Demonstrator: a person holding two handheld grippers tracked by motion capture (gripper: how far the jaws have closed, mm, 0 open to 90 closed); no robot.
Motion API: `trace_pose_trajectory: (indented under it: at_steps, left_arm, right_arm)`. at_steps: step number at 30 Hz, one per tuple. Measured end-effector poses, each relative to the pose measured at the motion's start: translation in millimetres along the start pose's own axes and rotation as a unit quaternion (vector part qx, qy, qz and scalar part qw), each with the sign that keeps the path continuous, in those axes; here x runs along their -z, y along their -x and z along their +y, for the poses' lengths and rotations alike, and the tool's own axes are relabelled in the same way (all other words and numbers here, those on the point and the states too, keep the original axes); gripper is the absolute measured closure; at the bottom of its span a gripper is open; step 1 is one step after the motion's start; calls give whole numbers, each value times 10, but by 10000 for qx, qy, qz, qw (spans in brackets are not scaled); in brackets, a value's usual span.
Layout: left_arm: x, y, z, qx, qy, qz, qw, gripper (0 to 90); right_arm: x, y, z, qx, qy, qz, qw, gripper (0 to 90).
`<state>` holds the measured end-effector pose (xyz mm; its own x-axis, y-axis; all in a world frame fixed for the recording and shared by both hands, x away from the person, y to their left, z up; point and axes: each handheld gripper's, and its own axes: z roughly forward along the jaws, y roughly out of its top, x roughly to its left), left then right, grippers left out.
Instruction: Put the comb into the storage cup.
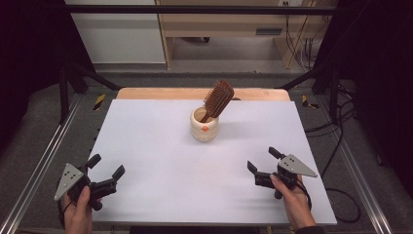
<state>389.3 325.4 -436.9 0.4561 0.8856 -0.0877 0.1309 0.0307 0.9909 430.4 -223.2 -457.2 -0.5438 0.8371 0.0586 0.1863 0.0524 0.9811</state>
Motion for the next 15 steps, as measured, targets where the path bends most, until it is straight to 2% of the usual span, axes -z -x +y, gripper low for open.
trace_pose_trajectory:
  at_steps: [8,15]
  left_arm:
    - [-53,87,-2,-52,-35,-126,9999,16]
    - [-89,122,-16,-58,-92,-146,9998,16]
  right_arm:
    - [-99,-67,-32,-91,-39,218,9997,46]
    - [-63,-61,-11,-141,43,197,9997,43]
